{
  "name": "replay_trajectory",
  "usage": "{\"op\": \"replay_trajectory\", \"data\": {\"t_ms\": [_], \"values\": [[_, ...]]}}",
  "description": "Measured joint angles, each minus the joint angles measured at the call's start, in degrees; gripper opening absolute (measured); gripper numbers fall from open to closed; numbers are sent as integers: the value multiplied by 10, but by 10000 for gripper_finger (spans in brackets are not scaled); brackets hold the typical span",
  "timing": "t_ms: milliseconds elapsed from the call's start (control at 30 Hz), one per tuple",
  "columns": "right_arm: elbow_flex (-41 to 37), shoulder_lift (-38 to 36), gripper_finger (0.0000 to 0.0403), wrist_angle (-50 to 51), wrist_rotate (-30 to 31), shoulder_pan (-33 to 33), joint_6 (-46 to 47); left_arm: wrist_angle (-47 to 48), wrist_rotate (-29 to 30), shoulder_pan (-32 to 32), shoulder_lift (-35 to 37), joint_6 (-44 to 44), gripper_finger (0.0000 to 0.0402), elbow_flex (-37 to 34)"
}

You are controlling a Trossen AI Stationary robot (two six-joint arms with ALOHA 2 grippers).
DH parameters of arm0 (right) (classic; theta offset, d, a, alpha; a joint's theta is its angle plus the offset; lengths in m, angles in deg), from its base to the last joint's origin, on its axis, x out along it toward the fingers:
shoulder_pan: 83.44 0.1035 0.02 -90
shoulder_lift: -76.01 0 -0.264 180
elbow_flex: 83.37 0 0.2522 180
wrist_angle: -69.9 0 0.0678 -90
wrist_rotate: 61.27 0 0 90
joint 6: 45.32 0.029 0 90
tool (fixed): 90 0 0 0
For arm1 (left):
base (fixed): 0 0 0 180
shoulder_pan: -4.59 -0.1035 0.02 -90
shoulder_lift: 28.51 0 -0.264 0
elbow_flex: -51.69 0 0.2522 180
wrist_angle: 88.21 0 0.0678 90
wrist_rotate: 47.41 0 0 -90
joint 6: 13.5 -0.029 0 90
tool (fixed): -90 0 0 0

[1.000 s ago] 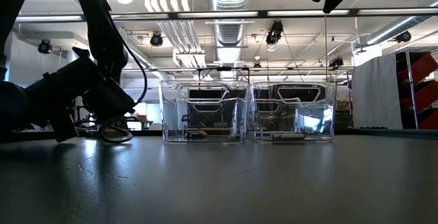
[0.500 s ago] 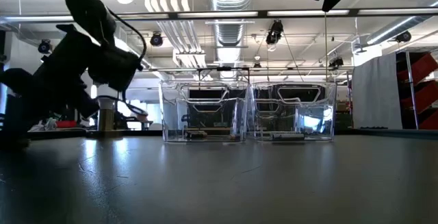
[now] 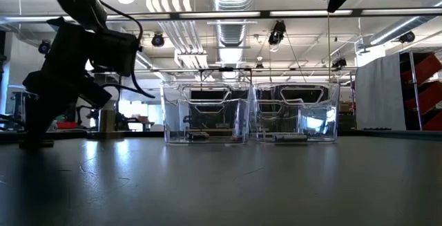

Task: Sort batteries
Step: Put the black battery into the left transparent bin

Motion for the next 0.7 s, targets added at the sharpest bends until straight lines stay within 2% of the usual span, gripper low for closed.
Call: {"op": "replay_trajectory", "data": {"t_ms": [133, 400, 533, 700], "values": [[2, 0, 338, 0, -2, 1, 1, -13, 34, 3, 3, 10, 35, 8], [2, 0, 338, 0, -2, 1, 3, -46, 53, 4, 16, 13, 90, 8], [2, 0, 338, 0, -2, 1, 2, -62, 52, 6, 17, 14, 90, 0], [2, 0, 338, 0, -2, 1, 1, -71, 59, 7, 17, 0, 68, -4]]}}
